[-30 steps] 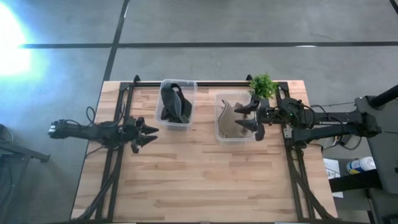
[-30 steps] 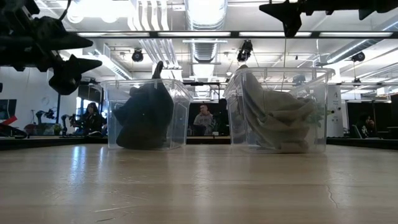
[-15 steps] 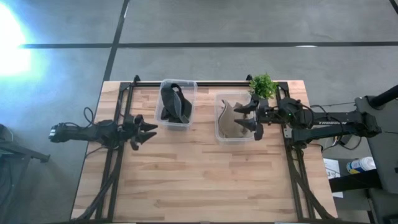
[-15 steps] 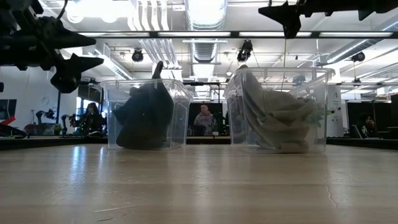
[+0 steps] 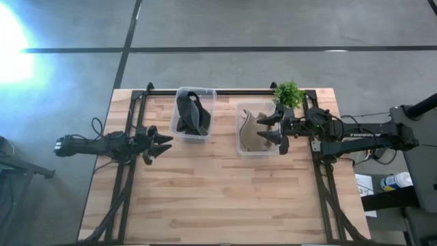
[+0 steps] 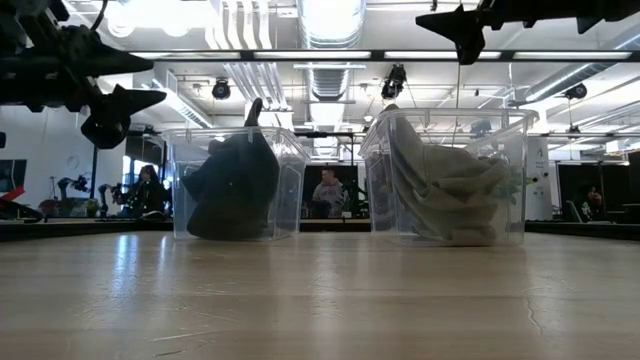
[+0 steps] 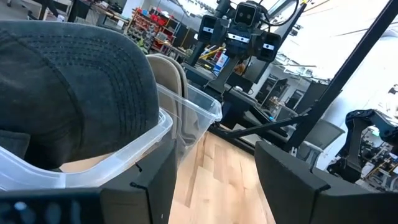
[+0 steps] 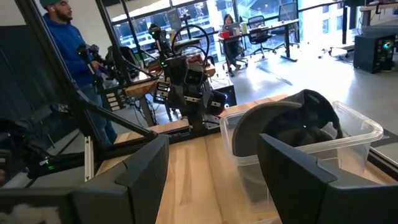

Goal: Pick & Place hat
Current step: Return to Home Position

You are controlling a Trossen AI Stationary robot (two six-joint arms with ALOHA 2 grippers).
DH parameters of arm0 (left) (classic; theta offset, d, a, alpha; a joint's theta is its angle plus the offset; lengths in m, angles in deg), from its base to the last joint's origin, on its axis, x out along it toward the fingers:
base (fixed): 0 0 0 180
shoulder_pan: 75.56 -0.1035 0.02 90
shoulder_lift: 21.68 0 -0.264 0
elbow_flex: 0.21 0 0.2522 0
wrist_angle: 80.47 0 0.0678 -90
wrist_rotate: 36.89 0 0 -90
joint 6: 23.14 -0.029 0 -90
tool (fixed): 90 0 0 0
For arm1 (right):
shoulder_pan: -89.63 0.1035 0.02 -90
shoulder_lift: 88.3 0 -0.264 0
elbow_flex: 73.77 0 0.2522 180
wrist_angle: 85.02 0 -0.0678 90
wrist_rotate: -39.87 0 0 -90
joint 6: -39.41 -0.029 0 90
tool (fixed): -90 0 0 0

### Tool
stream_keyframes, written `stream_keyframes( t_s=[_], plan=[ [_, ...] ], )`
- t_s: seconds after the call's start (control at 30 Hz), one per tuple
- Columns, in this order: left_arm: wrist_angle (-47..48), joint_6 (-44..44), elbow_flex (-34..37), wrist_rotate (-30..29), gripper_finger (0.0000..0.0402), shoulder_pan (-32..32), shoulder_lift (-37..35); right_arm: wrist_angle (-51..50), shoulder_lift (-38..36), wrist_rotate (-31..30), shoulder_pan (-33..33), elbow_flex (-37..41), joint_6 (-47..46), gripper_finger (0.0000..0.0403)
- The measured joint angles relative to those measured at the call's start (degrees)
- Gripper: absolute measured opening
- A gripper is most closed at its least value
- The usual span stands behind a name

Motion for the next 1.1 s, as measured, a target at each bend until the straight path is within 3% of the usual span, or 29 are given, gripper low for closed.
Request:
stream_keyframes(
  t_s=[0.07, 0.27, 0.4, 0.57, 1.1],
  plan=[
    [-0.01, -1.61, 0.00, -0.04, 0.0208, 0.00, 0.00, 0.00, 0.00, 0.00, 0.00, 0.00, 0.00, 0.0237],
    [0.73, -17.96, -0.07, -0.09, 0.0208, 0.00, 0.26, 0.00, -0.15, 0.01, 0.00, 0.00, 0.00, 0.0237],
    [1.61, -22.75, -0.13, 4.63, 0.0208, 0.00, 0.84, -0.14, -1.36, 0.02, 0.00, 0.20, 0.00, 0.0237],
    [2.85, -22.68, -0.15, 8.13, 0.0208, 0.00, 1.64, -0.02, -9.14, 0.04, 0.14, 3.12, 0.00, 0.0237],
    [2.72, -20.33, -0.15, 8.13, 0.0208, 0.00, 1.73, 0.11, -28.93, 0.09, 0.13, 13.23, 0.01, 0.0237]
  ],
)
